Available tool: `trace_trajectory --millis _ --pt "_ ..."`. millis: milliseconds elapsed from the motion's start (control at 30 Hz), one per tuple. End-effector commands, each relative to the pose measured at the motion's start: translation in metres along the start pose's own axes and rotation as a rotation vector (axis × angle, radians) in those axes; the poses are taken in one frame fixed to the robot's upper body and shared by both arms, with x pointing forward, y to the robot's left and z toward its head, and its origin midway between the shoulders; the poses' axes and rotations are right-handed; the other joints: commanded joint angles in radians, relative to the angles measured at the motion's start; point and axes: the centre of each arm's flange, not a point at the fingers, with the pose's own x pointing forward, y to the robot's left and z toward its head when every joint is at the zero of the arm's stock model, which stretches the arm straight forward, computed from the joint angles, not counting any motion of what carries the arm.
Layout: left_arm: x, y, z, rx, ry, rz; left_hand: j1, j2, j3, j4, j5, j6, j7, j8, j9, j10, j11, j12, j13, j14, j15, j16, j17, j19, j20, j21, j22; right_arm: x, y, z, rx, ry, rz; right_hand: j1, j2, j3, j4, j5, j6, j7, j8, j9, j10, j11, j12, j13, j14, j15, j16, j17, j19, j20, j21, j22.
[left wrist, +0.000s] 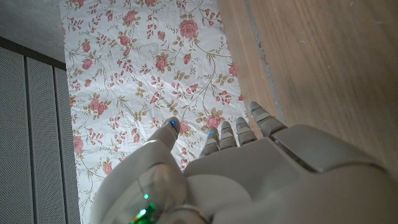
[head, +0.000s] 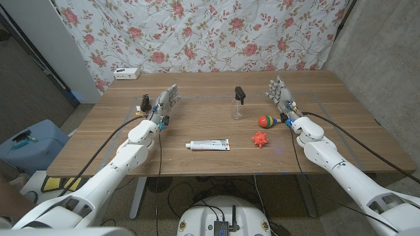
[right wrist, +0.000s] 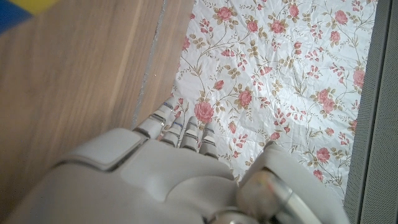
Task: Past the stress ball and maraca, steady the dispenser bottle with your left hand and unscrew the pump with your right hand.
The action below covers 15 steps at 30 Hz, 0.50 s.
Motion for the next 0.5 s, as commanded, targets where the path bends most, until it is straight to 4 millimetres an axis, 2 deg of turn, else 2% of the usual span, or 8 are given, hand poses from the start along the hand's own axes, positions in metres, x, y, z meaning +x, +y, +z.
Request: trace_trajectory --millis 33,500 --pt "-0.001 -0.011 0.004 0.025 -0.016 0.008 0.01 -0.007 0.005 -0.006 0.003 0.009 0.0 0.007 0.004 0.01 0.001 0.009 0.001 0.01 -0.001 0.007 0.001 0.011 -0.001 0.006 0.002 0.005 0.003 -0.003 0.006 -0.021 0.018 0.006 0.001 0.001 0.005 0.009 0.01 0.0 0.008 0.005 0.007 -0.001 0.004 0.004 0.004 -0.036 0.006 0.0 0.008 -0.064 0.008 0.005" --pt "0.004 -0.035 0.017 0.102 -0.018 -0.019 0.016 -0.017 0.004 -0.02 0.002 0.013 -0.003 0.006 0.004 0.016 -0.008 0.01 0.0 0.015 -0.01 0.005 0.0 0.014 0.001 0.006 0.001 -0.002 -0.011 0.0 -0.011 -0.038 -0.001 0.008 0.004 0.003 0.0 0.012 0.011 0.001 0.008 0.005 0.008 -0.004 0.004 0.003 0.005 -0.039 0.006 -0.002 0.008 -0.066 0.008 0.005"
